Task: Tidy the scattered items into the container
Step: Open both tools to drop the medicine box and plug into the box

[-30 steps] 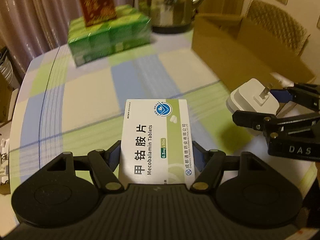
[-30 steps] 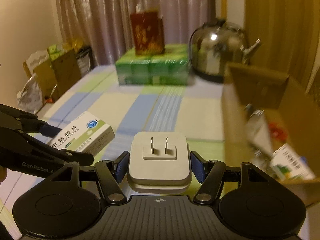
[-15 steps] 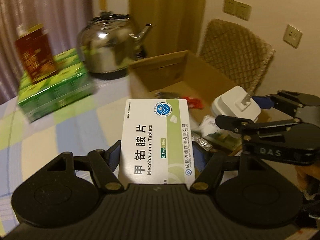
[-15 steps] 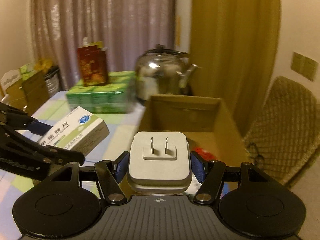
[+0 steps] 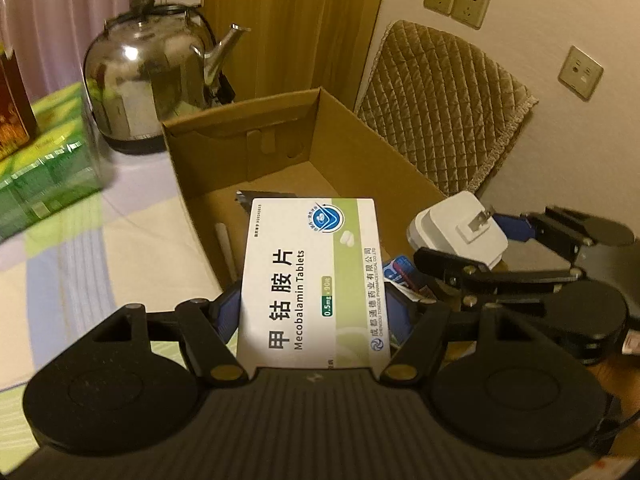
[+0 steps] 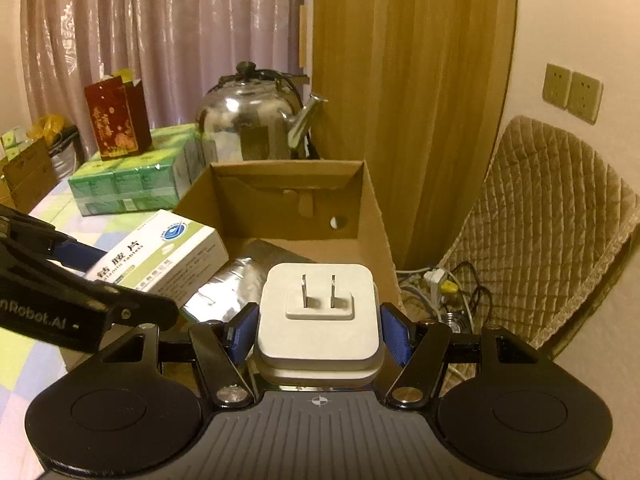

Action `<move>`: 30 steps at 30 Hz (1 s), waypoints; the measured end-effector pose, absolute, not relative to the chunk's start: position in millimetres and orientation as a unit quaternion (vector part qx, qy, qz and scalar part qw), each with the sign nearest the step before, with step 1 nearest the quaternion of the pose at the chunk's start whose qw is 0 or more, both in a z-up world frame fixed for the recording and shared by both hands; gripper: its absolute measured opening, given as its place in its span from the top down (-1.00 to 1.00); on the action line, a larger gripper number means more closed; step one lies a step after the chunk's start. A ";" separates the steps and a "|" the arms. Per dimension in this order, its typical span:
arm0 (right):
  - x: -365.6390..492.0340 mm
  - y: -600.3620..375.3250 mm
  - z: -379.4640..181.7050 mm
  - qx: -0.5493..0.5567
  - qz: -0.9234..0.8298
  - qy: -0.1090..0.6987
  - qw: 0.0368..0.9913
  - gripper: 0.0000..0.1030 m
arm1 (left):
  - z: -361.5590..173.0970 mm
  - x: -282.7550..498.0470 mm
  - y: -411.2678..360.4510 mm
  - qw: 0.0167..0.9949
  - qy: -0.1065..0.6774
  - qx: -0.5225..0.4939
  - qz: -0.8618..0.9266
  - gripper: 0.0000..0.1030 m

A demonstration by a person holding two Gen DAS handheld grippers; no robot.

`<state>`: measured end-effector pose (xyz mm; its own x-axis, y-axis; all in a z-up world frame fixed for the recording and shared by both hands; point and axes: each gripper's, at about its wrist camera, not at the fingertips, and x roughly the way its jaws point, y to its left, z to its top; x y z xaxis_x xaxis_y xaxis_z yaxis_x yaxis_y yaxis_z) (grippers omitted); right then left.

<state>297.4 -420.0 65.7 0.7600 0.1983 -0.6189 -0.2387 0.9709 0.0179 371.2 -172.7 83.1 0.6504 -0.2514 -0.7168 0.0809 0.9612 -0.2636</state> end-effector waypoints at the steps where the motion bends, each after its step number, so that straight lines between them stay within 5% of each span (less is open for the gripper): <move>1: 299.4 -420.9 63.3 -0.031 0.117 0.328 0.937 -0.20 | 80.7 374.2 -172.8 0.901 0.408 -0.111 -0.093 -0.30; 25: 315.2 -411.1 63.4 -0.009 0.134 0.327 0.935 -0.20 | 82.3 358.5 -160.4 0.912 0.396 -0.082 -0.075 -0.56; 30: 316.3 -413.9 67.0 0.013 0.134 0.322 0.937 -0.55 | 82.2 352.4 -157.1 0.913 0.394 -0.080 -0.071 -0.68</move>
